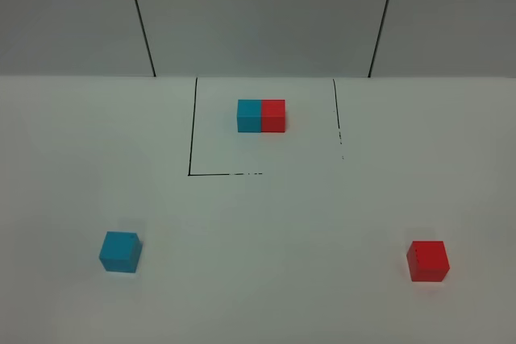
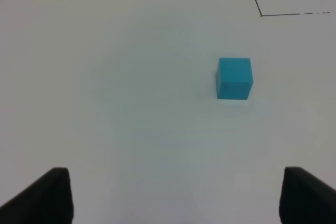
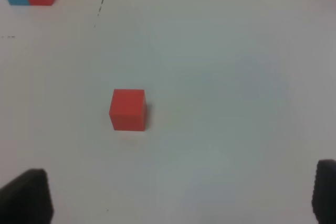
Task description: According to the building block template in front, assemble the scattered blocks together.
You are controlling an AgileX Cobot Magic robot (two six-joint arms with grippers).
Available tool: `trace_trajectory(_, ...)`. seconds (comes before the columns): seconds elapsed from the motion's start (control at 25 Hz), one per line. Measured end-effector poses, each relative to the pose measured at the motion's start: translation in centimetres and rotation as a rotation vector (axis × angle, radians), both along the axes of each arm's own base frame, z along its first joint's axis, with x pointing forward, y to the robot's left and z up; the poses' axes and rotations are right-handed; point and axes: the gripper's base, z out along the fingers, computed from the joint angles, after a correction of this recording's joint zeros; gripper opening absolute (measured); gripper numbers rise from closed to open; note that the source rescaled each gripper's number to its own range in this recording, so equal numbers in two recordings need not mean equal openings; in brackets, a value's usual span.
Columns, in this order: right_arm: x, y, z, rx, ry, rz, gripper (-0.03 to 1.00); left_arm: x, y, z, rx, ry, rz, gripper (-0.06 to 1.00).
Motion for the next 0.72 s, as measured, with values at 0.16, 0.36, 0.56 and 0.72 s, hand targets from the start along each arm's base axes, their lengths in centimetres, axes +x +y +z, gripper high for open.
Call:
trace_trajectory(0.16,0.0,0.0,0.0,0.000,0.000,0.000,1.00,0.0,0.0,0.0,0.000,0.000,0.000,0.67)
trace_trajectory(0.36,0.0,0.0,0.0,0.000,0.000,0.000,1.00,0.0,0.0,0.0,0.000,0.000,0.000,0.67)
trace_trajectory(0.56,0.0,0.0,0.0,0.000,0.000,0.000,1.00,0.4,0.0,0.1,-0.001,0.033,0.003,0.67)
trace_trajectory(0.72,0.0,0.0,0.0,0.000,0.000,0.000,1.00,1.9,0.1,1.6,-0.038,0.144,0.029,0.67)
